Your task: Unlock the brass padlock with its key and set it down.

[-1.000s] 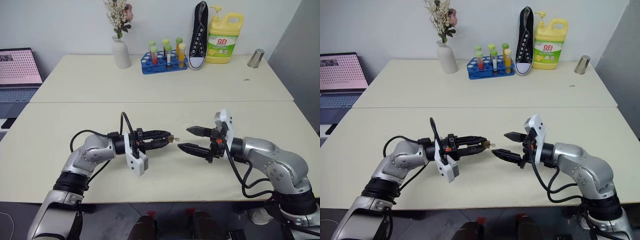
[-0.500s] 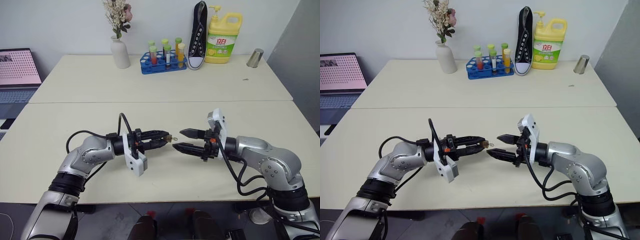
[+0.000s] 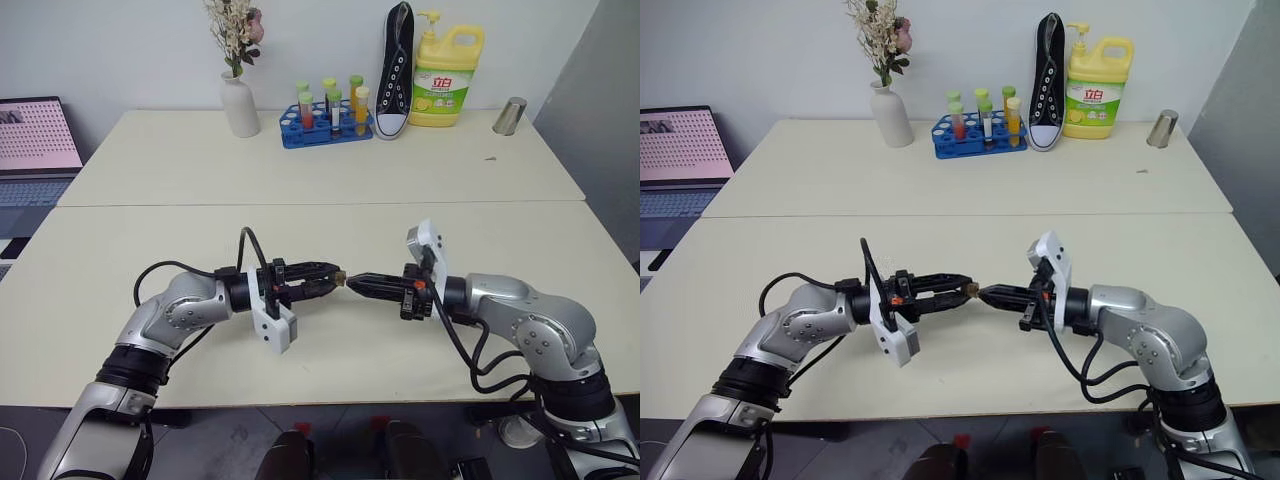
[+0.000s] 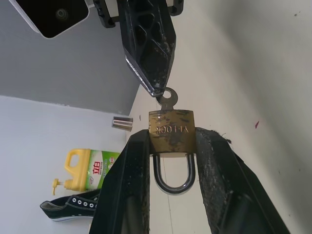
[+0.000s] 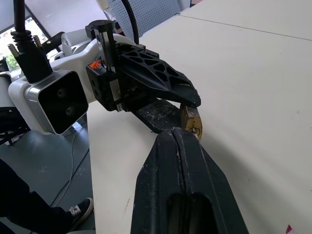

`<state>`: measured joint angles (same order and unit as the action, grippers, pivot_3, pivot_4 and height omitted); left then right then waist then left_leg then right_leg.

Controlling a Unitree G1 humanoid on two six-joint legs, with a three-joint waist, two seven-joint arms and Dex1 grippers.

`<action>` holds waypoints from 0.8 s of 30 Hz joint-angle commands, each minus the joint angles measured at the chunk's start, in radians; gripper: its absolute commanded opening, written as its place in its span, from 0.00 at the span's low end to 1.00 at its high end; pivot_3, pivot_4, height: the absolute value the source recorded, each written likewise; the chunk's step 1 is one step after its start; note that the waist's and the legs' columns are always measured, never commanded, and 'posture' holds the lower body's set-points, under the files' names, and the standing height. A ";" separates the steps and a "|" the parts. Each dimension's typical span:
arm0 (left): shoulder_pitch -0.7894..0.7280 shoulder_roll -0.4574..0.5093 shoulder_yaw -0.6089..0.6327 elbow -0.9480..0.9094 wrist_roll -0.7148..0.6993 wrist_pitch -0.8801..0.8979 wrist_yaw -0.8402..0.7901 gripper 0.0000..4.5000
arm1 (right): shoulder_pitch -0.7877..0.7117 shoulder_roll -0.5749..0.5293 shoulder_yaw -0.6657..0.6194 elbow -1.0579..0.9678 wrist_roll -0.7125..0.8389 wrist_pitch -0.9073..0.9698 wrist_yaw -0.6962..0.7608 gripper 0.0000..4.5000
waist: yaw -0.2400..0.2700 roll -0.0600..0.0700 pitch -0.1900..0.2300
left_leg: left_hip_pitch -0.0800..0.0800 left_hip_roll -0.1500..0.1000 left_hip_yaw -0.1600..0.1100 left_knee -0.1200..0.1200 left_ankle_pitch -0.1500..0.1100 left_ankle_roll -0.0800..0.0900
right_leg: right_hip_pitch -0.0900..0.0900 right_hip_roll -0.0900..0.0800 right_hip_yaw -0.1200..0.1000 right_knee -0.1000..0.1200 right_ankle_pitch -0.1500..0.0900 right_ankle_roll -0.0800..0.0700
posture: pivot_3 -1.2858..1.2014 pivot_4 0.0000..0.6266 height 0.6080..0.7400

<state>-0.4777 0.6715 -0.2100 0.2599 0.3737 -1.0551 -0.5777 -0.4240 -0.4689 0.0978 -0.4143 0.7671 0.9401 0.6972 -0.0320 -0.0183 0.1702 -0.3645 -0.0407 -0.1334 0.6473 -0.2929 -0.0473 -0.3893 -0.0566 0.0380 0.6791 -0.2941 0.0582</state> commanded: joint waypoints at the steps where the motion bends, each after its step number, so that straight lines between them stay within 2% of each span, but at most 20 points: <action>1: 0.002 0.016 0.001 -0.040 -0.003 -0.001 0.021 0.21 | -0.011 0.008 -0.043 -0.010 -0.008 -0.049 -0.015 0.08 | 0.000 0.000 0.000 | 0.000 0.000 0.000 0.000 0.000 0.000 | 0.000 0.000 0.000 0.000 0.000 0.000 | 0.52 0.24 1.00; 2: 0.004 0.017 0.000 -0.040 -0.003 -0.001 0.021 0.21 | -0.010 0.006 -0.046 -0.008 -0.007 -0.049 -0.017 0.13 | 0.000 0.000 0.000 | 0.000 0.000 0.000 0.000 0.000 0.000 | 0.000 0.000 0.000 0.000 0.000 0.000 | 0.52 0.24 1.00; 7: 0.005 0.018 -0.003 -0.043 -0.003 0.004 0.022 0.21 | -0.004 0.001 -0.049 -0.009 0.009 -0.046 -0.008 0.50 | 0.000 0.000 0.000 | 0.000 0.000 0.000 0.000 0.000 0.000 | 0.000 0.000 0.000 0.000 0.000 0.000 | 0.52 0.24 1.00; 24: 0.006 0.017 -0.009 -0.050 -0.011 0.008 0.033 0.21 | -0.003 -0.002 -0.001 0.027 -0.018 -0.036 0.012 0.51 | 0.000 0.000 0.000 | 0.000 0.000 0.000 0.000 0.000 0.000 | 0.000 0.000 0.000 0.000 0.000 0.000 | 0.52 0.24 1.00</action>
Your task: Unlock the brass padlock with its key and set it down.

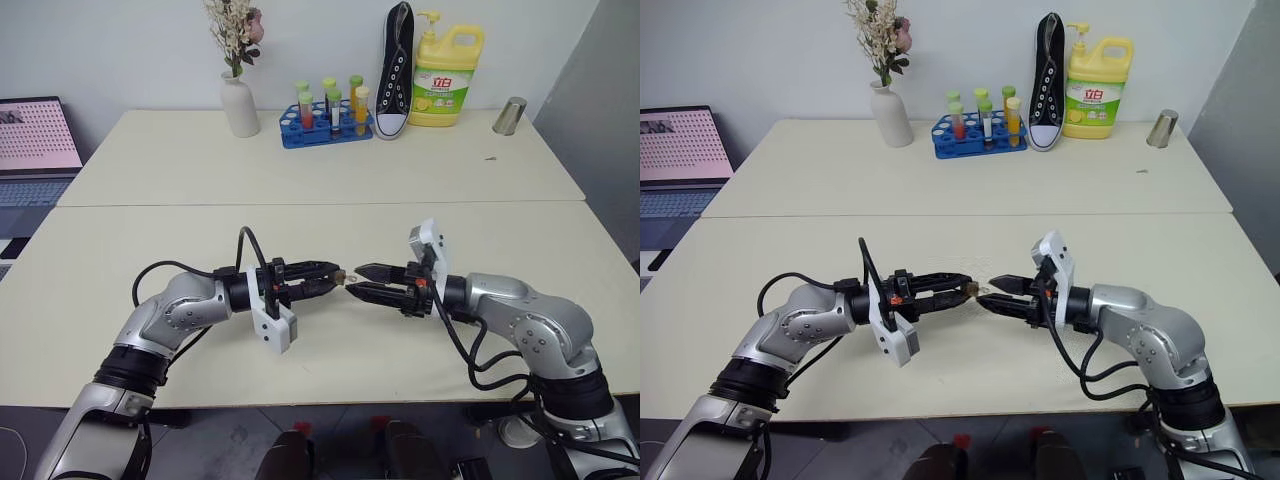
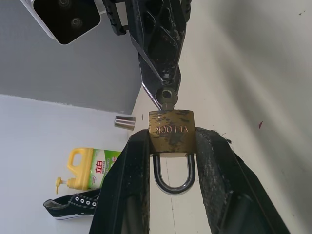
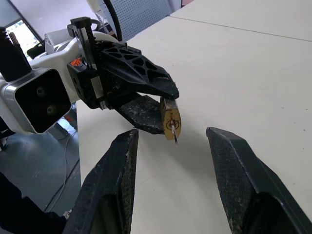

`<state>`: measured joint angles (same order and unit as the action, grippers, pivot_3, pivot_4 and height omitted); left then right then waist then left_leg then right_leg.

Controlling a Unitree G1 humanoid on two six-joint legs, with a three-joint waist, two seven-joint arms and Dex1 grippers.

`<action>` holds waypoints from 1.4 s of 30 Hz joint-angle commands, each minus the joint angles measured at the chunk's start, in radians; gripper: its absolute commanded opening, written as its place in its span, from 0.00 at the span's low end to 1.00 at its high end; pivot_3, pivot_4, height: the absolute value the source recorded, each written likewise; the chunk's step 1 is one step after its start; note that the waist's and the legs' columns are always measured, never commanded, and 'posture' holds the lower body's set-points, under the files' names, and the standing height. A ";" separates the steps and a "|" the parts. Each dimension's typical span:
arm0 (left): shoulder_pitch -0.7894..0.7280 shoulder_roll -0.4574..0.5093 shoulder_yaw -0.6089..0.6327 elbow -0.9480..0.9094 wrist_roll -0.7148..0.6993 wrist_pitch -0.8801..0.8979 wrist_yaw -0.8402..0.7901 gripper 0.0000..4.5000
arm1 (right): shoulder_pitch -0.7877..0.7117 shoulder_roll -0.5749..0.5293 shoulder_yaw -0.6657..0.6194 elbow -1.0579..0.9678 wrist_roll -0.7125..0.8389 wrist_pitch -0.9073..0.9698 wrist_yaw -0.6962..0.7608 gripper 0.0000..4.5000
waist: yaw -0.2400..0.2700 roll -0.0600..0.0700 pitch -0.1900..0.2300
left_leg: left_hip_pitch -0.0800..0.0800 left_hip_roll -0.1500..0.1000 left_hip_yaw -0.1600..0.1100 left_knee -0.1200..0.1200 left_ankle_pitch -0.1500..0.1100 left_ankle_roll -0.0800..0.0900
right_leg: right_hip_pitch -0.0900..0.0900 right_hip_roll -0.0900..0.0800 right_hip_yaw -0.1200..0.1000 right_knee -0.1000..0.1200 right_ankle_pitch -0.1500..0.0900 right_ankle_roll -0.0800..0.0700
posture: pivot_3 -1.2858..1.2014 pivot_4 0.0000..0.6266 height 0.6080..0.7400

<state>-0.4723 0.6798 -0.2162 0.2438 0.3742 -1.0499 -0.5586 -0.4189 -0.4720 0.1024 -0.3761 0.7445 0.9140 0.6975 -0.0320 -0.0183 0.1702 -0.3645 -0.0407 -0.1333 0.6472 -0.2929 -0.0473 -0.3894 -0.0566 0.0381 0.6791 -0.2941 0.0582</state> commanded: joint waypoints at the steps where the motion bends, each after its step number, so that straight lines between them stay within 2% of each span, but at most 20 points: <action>1: 0.001 0.009 -0.003 -0.034 -0.012 0.003 0.015 0.21 | -0.009 0.003 -0.006 -0.011 0.006 -0.010 0.012 0.51 | 0.000 0.000 0.000 | 0.000 0.000 0.000 0.000 0.000 0.000 | 0.000 0.000 0.000 0.000 0.000 0.000 | 0.52 0.24 1.00; 4: 0.001 0.012 -0.008 -0.031 -0.012 0.004 0.016 0.21 | -0.013 0.010 -0.013 -0.008 0.020 -0.001 0.012 0.37 | 0.000 0.000 0.000 | 0.000 0.000 0.000 0.000 0.000 0.000 | 0.000 0.000 0.000 0.000 0.000 0.000 | 0.52 0.24 1.00; 9: 0.003 0.011 -0.008 -0.034 -0.013 0.009 0.021 0.21 | -0.012 0.004 -0.011 -0.013 0.023 0.007 0.020 0.00 | 0.000 0.000 0.000 | 0.000 0.000 0.000 0.000 0.000 0.000 | 0.000 0.000 0.000 0.000 0.000 0.000 | 0.52 0.24 1.00; 20: 0.010 0.004 -0.002 -0.042 0.004 0.014 0.039 0.21 | -0.026 0.001 -0.028 -0.007 0.055 0.045 0.030 0.00 | 0.000 0.000 0.000 | 0.000 0.000 0.000 0.000 0.000 0.000 | 0.000 0.000 0.000 0.000 0.000 0.000 | 0.52 0.24 1.00; 31: -0.004 -0.006 -0.009 -0.029 0.080 -0.039 0.099 0.21 | -0.160 0.024 -0.198 0.169 0.377 0.496 -0.065 0.00 | 0.001 0.000 0.000 | 0.000 0.000 0.000 0.000 0.000 0.000 | 0.000 0.000 0.000 0.000 0.000 0.000 | 0.52 0.24 1.00; 36: -0.006 -0.007 -0.005 -0.027 0.124 -0.044 0.137 0.21 | -0.211 0.068 -0.256 0.242 0.428 0.614 -0.141 0.00 | 0.000 0.000 0.000 | 0.000 0.000 0.000 0.000 0.000 0.000 | 0.000 0.000 0.000 0.000 0.000 0.000 | 0.52 0.24 1.00; 42: -0.002 -0.003 -0.011 -0.025 0.138 -0.037 0.161 0.21 | -0.228 0.115 -0.296 0.254 0.438 0.670 -0.193 0.00 | 0.000 0.000 0.000 | 0.000 0.000 0.000 0.000 0.000 0.000 | 0.000 0.000 0.000 0.000 0.000 0.000 | 0.52 0.24 1.00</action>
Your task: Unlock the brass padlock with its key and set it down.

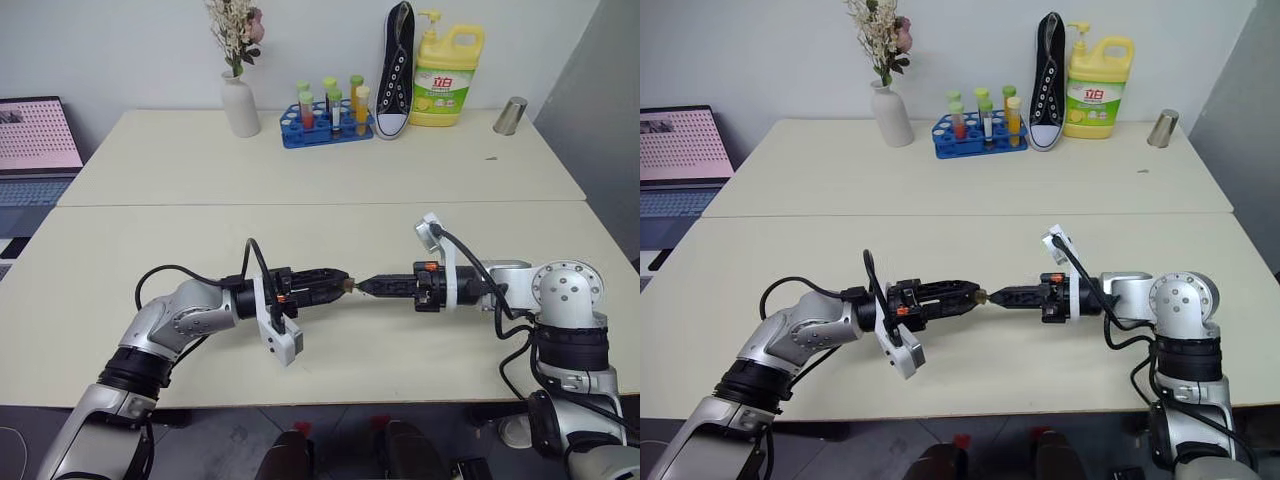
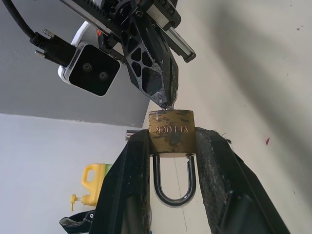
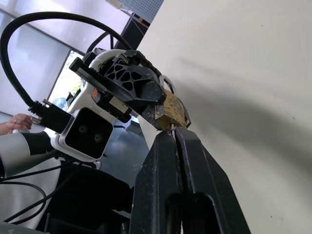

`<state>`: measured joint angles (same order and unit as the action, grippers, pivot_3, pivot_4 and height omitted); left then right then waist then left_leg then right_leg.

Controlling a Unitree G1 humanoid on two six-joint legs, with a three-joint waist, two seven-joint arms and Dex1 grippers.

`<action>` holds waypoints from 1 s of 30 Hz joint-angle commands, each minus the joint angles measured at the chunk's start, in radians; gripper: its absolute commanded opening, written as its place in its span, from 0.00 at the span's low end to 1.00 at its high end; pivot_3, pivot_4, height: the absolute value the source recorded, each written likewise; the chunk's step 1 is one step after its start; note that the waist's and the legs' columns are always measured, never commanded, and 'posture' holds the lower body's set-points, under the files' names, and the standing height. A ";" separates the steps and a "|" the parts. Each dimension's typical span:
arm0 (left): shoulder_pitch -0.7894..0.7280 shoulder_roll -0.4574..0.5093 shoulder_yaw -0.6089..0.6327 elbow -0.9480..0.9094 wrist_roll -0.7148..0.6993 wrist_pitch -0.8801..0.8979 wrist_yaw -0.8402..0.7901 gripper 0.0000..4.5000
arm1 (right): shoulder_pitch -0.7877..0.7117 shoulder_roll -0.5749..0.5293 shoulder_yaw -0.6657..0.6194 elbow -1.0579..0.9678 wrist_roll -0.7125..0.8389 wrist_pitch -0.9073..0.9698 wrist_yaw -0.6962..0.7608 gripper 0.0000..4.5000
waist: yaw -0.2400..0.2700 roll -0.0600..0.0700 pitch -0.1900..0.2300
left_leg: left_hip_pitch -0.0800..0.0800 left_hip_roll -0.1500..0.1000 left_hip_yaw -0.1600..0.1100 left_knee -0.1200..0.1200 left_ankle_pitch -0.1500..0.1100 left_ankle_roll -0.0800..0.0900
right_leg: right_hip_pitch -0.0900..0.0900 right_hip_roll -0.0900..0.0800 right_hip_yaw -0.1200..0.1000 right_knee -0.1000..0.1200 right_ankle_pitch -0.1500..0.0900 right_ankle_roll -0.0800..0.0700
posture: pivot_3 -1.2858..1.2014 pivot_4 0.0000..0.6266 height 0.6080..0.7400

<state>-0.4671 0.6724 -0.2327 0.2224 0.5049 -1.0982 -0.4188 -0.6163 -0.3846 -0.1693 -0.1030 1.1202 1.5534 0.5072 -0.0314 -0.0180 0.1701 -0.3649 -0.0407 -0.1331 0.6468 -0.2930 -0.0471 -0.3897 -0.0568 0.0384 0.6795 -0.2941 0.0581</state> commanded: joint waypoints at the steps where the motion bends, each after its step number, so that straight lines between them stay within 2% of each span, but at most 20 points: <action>1: -0.007 0.006 0.005 -0.003 0.008 0.012 0.023 0.21 | -0.031 0.034 -0.025 -0.026 0.060 0.033 -0.008 0.00 | 0.000 0.000 0.000 | 0.000 0.000 0.000 0.000 0.000 0.000 | 0.000 0.000 0.000 0.000 0.000 0.000 | 0.52 0.24 1.00; 5: -0.008 0.009 0.001 0.000 0.007 0.013 0.030 0.21 | -0.022 0.043 -0.019 -0.070 0.059 0.023 -0.005 0.00 | -0.001 0.000 0.000 | 0.000 0.000 0.000 0.000 0.000 0.000 | 0.000 0.000 0.000 0.000 0.000 0.000 | 0.52 0.24 1.00; 8: -0.013 0.008 0.000 0.007 -0.002 0.017 0.031 0.21 | 0.008 0.016 0.021 -0.125 0.012 -0.041 0.016 0.13 | -0.001 0.000 0.000 | 0.000 0.000 0.000 0.000 0.000 0.000 | 0.000 0.000 0.000 0.000 0.000 0.000 | 0.52 0.24 1.00; 12: -0.016 0.006 -0.003 0.006 -0.018 0.026 0.029 0.21 | 0.061 -0.081 0.084 -0.176 -0.053 -0.148 0.107 0.45 | -0.001 0.000 0.000 | 0.000 0.000 0.000 0.000 0.000 0.000 | 0.000 0.000 0.000 0.000 0.000 0.000 | 0.52 0.24 1.00; 14: -0.015 0.007 -0.004 0.006 -0.021 0.034 0.030 0.21 | 0.101 -0.173 0.151 -0.230 -0.150 -0.284 0.201 0.60 | 0.001 0.000 0.000 | 0.000 0.000 0.000 0.000 0.000 0.000 | 0.000 0.000 0.000 0.000 0.000 0.000 | 0.52 0.24 1.00; 16: -0.010 0.006 -0.004 -0.001 -0.026 0.042 0.030 0.21 | 0.132 -0.201 0.165 -0.255 -0.217 -0.403 0.230 0.76 | 0.001 0.000 0.000 | -0.001 -0.001 0.000 0.000 0.000 0.000 | 0.000 -0.001 0.000 -0.001 0.000 0.000 | 0.52 0.24 1.00; 19: -0.007 -0.003 -0.009 -0.022 -0.039 0.059 0.026 0.21 | 0.175 -0.167 0.152 -0.279 -0.274 -0.523 0.201 0.76 | -0.003 0.000 0.000 | 0.000 -0.001 0.001 0.000 0.000 0.000 | 0.000 0.000 0.000 -0.001 0.000 0.000 | 0.52 0.24 1.00; 30: -0.026 -0.016 -0.022 -0.020 -0.058 0.066 0.019 0.21 | 0.177 -0.064 0.237 -0.280 -0.318 -0.592 0.176 0.76 | 0.000 0.000 0.000 | 0.000 0.000 0.000 0.000 0.000 0.000 | 0.000 0.001 0.000 0.000 0.000 0.000 | 0.52 0.24 1.00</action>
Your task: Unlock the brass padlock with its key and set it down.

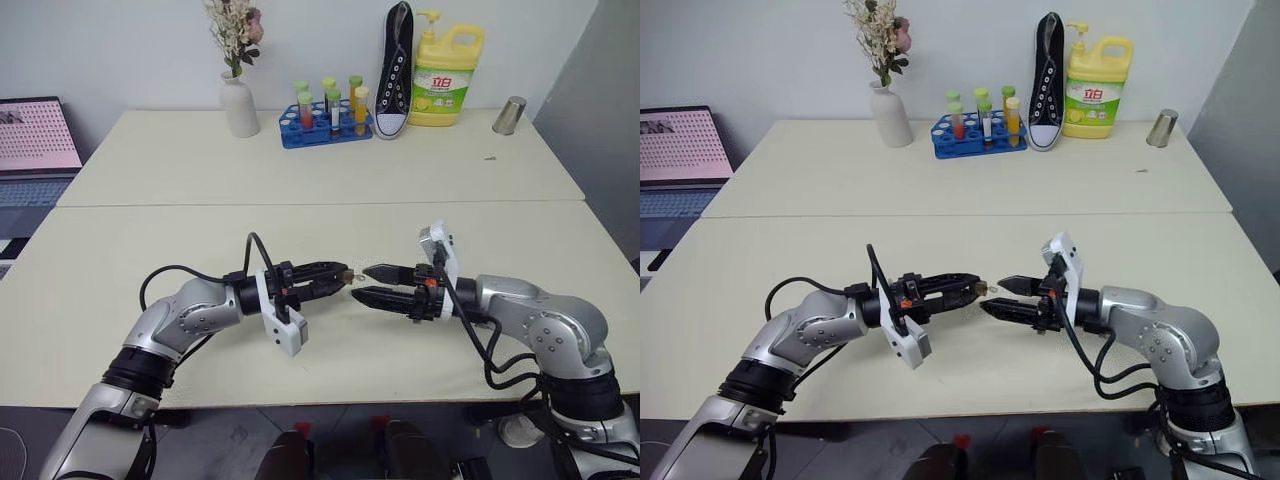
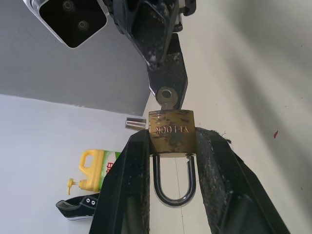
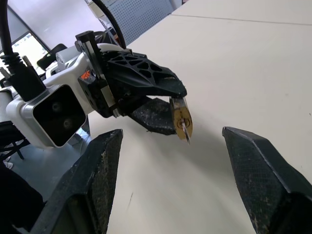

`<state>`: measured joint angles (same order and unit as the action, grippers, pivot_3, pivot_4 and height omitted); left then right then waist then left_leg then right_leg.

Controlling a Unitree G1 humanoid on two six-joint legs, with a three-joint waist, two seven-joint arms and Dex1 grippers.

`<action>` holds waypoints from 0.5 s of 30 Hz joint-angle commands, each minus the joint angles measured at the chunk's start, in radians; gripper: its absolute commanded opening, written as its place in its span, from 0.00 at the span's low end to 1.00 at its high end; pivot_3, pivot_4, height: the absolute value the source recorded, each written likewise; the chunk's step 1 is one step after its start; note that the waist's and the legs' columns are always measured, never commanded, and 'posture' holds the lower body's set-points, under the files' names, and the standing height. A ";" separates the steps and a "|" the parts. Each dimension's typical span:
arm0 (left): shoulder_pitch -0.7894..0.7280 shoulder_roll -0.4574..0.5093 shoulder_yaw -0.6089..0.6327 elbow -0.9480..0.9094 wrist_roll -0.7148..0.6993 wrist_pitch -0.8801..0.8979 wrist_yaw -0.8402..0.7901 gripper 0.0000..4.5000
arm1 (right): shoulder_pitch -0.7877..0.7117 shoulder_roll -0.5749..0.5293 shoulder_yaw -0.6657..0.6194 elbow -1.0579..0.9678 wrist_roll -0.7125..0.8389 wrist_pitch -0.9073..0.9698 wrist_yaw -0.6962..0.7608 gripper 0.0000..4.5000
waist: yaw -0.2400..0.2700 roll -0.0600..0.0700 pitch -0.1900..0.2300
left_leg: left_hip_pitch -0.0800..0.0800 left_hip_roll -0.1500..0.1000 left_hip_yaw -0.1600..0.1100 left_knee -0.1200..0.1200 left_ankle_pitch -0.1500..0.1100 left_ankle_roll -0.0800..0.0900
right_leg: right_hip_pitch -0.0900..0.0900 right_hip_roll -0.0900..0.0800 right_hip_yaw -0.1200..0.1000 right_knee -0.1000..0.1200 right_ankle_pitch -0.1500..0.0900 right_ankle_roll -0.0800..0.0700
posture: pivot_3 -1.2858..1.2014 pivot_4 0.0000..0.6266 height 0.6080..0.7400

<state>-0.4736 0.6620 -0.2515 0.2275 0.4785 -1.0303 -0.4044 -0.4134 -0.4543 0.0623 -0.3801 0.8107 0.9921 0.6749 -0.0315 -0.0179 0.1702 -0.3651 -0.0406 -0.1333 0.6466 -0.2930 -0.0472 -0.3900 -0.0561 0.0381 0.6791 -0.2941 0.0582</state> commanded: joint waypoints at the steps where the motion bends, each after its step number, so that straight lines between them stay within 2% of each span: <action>1: -0.021 -0.006 -0.004 -0.024 -0.031 -0.003 0.004 0.21 | -0.031 0.008 0.010 0.003 -0.016 -0.035 0.012 0.76 | 0.000 0.000 0.000 | 0.000 0.000 0.000 0.000 0.000 0.000 | 0.000 0.000 0.000 0.000 0.000 0.000 | 0.52 0.24 1.00; 12: -0.022 -0.006 -0.013 -0.024 -0.029 -0.003 0.009 0.21 | -0.075 0.044 0.008 0.070 -0.023 -0.038 0.026 0.76 | 0.000 0.000 0.000 | 0.000 0.000 0.000 0.000 0.000 0.000 | 0.000 0.000 0.000 0.000 0.000 0.000 | 0.52 0.24 1.00; 15: -0.023 -0.007 -0.013 -0.023 -0.030 -0.003 0.010 0.21 | -0.083 0.048 0.004 0.080 -0.018 -0.033 0.027 0.56 | -0.001 0.000 0.000 | 0.000 0.000 0.000 0.000 0.000 0.000 | 0.000 0.000 0.000 0.000 0.000 0.000 | 0.52 0.24 1.00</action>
<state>-0.4845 0.6582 -0.2719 0.2276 0.4765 -1.0312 -0.4046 -0.4808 -0.4086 0.0831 -0.2816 0.7774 0.9673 0.6903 -0.0321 -0.0178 0.1702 -0.3650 -0.0409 -0.1332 0.6465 -0.2930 -0.0473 -0.3902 -0.0564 0.0382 0.6792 -0.2941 0.0581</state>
